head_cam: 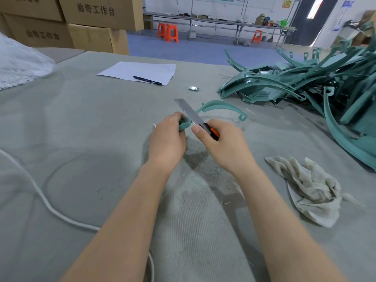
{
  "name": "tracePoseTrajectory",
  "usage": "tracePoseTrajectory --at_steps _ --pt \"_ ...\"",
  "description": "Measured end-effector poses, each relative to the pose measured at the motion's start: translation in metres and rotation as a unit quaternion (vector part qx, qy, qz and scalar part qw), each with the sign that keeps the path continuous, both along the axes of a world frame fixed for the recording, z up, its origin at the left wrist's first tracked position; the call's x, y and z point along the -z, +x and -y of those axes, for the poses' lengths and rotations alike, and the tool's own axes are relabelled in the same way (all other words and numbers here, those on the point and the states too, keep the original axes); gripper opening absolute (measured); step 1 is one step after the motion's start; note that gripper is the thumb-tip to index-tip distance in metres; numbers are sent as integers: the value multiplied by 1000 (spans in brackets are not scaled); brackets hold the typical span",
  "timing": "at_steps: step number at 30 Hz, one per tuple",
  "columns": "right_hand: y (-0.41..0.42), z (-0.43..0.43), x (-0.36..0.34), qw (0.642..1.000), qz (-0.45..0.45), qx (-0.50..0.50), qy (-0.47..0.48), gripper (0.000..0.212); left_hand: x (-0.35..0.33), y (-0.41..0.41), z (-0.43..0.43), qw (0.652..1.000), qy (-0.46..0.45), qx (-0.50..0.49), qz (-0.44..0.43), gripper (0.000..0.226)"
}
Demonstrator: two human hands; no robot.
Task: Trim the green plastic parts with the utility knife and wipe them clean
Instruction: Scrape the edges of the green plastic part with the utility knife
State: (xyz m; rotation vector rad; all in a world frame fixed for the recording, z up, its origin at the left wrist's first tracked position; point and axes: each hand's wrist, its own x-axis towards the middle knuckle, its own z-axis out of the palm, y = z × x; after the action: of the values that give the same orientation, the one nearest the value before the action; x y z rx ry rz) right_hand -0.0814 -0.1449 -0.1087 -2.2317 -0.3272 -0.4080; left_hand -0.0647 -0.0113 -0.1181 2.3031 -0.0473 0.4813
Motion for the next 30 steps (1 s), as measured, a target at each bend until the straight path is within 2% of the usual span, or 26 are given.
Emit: tracePoseTrajectory --at_steps 30 --pt "-4 -8 0 999 -19 -44 7 44 -5 -5 0 998 -61 2 -9 30"
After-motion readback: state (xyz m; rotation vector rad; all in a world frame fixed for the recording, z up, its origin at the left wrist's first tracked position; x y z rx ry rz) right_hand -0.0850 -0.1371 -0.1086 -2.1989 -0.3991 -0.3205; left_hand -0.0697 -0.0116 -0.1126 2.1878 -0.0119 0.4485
